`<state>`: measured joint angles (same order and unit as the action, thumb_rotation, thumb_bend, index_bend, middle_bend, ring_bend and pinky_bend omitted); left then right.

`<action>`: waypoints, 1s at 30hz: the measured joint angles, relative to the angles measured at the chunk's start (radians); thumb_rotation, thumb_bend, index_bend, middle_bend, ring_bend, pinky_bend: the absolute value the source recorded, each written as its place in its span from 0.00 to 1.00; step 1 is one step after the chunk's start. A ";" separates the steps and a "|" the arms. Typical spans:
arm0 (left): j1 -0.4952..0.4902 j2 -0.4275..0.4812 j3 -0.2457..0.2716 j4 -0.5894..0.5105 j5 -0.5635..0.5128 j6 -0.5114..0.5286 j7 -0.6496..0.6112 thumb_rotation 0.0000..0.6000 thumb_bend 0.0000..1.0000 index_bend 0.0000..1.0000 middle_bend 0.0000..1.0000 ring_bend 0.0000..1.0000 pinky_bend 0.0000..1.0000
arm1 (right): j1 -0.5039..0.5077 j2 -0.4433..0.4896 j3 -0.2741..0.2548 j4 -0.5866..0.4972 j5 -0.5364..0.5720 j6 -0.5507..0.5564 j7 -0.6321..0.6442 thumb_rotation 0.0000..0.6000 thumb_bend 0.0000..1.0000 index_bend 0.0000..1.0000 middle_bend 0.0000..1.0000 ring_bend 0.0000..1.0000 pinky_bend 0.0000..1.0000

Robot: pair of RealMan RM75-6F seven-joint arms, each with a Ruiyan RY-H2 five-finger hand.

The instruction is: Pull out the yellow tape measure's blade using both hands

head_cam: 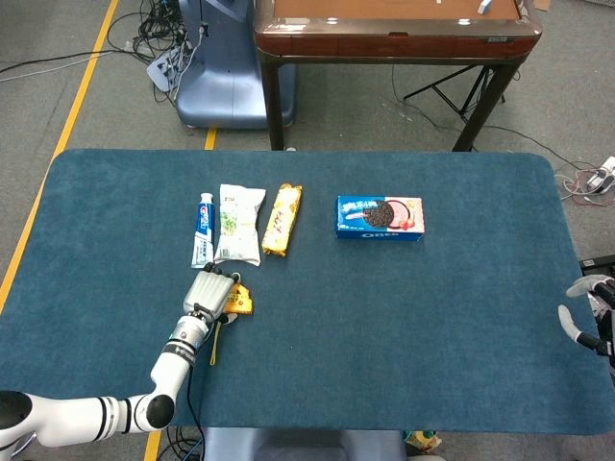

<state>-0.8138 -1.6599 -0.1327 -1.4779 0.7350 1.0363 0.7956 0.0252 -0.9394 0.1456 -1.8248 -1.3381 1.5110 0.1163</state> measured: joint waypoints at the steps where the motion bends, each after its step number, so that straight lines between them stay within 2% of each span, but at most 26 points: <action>1: 0.002 0.003 0.000 0.002 0.010 -0.001 -0.014 1.00 0.26 0.44 0.45 0.28 0.13 | 0.001 0.001 0.000 -0.002 -0.002 -0.001 -0.002 1.00 0.41 0.49 0.39 0.27 0.12; 9: 0.034 0.051 -0.027 -0.028 0.067 -0.005 -0.175 1.00 0.26 0.45 0.46 0.30 0.16 | 0.040 -0.004 0.003 -0.036 -0.047 -0.031 -0.040 1.00 0.41 0.47 0.38 0.25 0.12; 13: 0.055 0.112 -0.067 -0.100 0.075 -0.025 -0.295 1.00 0.26 0.45 0.46 0.30 0.16 | 0.082 -0.011 0.012 -0.074 -0.071 -0.068 -0.071 1.00 0.41 0.39 0.30 0.19 0.12; 17: 0.067 0.169 -0.107 -0.183 0.073 -0.035 -0.364 1.00 0.26 0.45 0.46 0.30 0.17 | 0.143 -0.034 0.027 -0.117 -0.086 -0.123 -0.126 1.00 0.41 0.28 0.21 0.12 0.11; 20: 0.071 0.197 -0.133 -0.239 0.062 -0.036 -0.400 1.00 0.26 0.45 0.46 0.30 0.17 | 0.204 -0.066 0.042 -0.153 -0.089 -0.180 -0.181 1.00 0.38 0.23 0.18 0.09 0.11; 23: 0.072 0.221 -0.158 -0.294 0.047 -0.033 -0.429 1.00 0.26 0.45 0.46 0.31 0.17 | 0.270 -0.115 0.062 -0.178 -0.080 -0.234 -0.249 1.00 0.36 0.23 0.17 0.08 0.10; 30: 0.059 0.264 -0.194 -0.400 0.000 -0.004 -0.438 1.00 0.26 0.45 0.46 0.31 0.18 | 0.448 -0.299 0.121 -0.198 0.000 -0.336 -0.430 1.00 0.32 0.23 0.17 0.08 0.10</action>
<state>-0.7552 -1.3958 -0.3268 -1.8774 0.7347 1.0327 0.3580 0.4729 -1.2386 0.2668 -2.0227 -1.3382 1.1749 -0.3136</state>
